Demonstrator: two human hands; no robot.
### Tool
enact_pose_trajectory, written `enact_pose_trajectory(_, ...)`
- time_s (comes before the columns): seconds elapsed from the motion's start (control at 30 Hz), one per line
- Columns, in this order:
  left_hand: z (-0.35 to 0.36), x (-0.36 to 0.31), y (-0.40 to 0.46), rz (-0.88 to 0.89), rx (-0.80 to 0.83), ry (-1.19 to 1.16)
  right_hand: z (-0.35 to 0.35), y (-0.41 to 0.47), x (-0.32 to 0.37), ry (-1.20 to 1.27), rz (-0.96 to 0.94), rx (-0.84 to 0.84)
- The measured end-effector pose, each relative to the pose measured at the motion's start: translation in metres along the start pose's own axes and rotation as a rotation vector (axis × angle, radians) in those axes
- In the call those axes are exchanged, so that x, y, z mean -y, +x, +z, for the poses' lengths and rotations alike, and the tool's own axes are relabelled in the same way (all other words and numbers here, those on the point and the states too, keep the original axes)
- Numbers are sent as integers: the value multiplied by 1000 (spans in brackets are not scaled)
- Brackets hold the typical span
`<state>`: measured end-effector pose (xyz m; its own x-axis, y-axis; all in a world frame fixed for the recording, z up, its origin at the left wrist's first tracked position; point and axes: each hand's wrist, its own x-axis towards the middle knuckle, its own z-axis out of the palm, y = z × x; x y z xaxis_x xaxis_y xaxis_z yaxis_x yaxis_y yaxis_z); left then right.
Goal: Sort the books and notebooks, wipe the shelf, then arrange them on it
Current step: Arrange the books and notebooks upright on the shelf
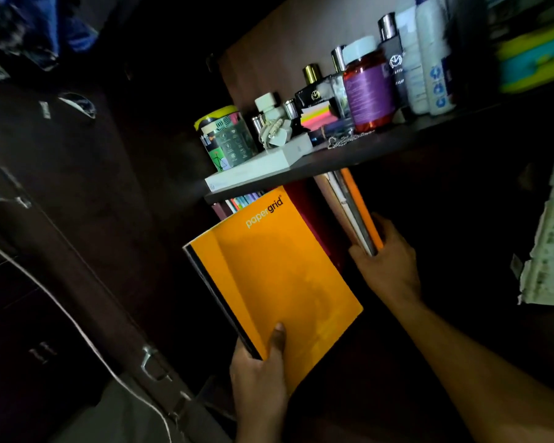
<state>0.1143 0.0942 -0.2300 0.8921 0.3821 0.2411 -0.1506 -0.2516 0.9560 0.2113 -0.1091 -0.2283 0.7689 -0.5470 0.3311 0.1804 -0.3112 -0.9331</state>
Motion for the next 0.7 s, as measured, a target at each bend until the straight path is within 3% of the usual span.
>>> enact_pose_trajectory(0.33,75,-8,11,143,64,42,3,-1,-1,-16,-7,7)
enact_pose_trajectory(0.53,105,-17,50,267,48,351,12,-5,3,23,20,54)
enact_pose_trajectory(0.7,98,-6,49,339,50,167,15,1,-6,150,73,205)
